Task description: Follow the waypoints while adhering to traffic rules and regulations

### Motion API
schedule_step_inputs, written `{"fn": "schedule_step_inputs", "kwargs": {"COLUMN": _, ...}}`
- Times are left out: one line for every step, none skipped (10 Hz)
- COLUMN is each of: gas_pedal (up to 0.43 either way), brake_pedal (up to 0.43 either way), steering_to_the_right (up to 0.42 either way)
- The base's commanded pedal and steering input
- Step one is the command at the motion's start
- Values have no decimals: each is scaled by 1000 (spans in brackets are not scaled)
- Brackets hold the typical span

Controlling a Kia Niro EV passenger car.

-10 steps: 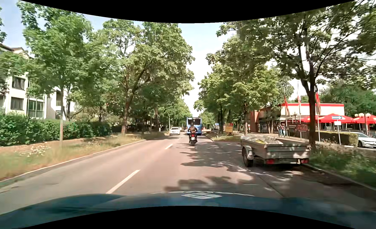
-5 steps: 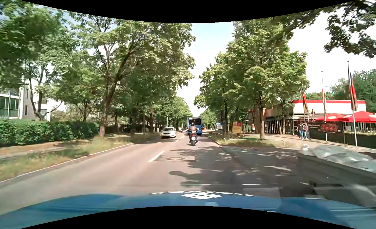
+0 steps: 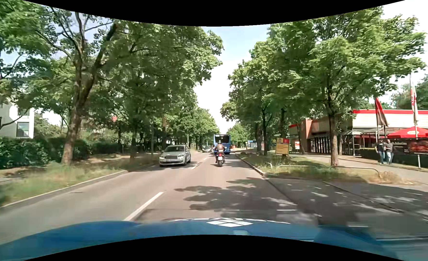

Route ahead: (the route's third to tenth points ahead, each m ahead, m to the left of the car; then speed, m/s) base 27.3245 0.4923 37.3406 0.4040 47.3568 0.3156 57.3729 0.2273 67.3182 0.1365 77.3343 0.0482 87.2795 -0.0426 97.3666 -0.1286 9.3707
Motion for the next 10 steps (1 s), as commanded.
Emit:
{"fn": "schedule_step_inputs", "kwargs": {"gas_pedal": 98, "brake_pedal": 0, "steering_to_the_right": -3}}
{"fn": "schedule_step_inputs", "kwargs": {"gas_pedal": 98, "brake_pedal": 0, "steering_to_the_right": -2}}
{"fn": "schedule_step_inputs", "kwargs": {"gas_pedal": 98, "brake_pedal": 0, "steering_to_the_right": -1}}
{"fn": "schedule_step_inputs", "kwargs": {"gas_pedal": 98, "brake_pedal": 0, "steering_to_the_right": -1}}
{"fn": "schedule_step_inputs", "kwargs": {"gas_pedal": 98, "brake_pedal": 0, "steering_to_the_right": 0}}
{"fn": "schedule_step_inputs", "kwargs": {"gas_pedal": 98, "brake_pedal": 0, "steering_to_the_right": 0}}
{"fn": "schedule_step_inputs", "kwargs": {"gas_pedal": 98, "brake_pedal": 0, "steering_to_the_right": 0}}
{"fn": "schedule_step_inputs", "kwargs": {"gas_pedal": 98, "brake_pedal": 0, "steering_to_the_right": 0}}
{"fn": "schedule_step_inputs", "kwargs": {"gas_pedal": 98, "brake_pedal": 0, "steering_to_the_right": 0}}
{"fn": "schedule_step_inputs", "kwargs": {"gas_pedal": 98, "brake_pedal": 0, "steering_to_the_right": 0}}
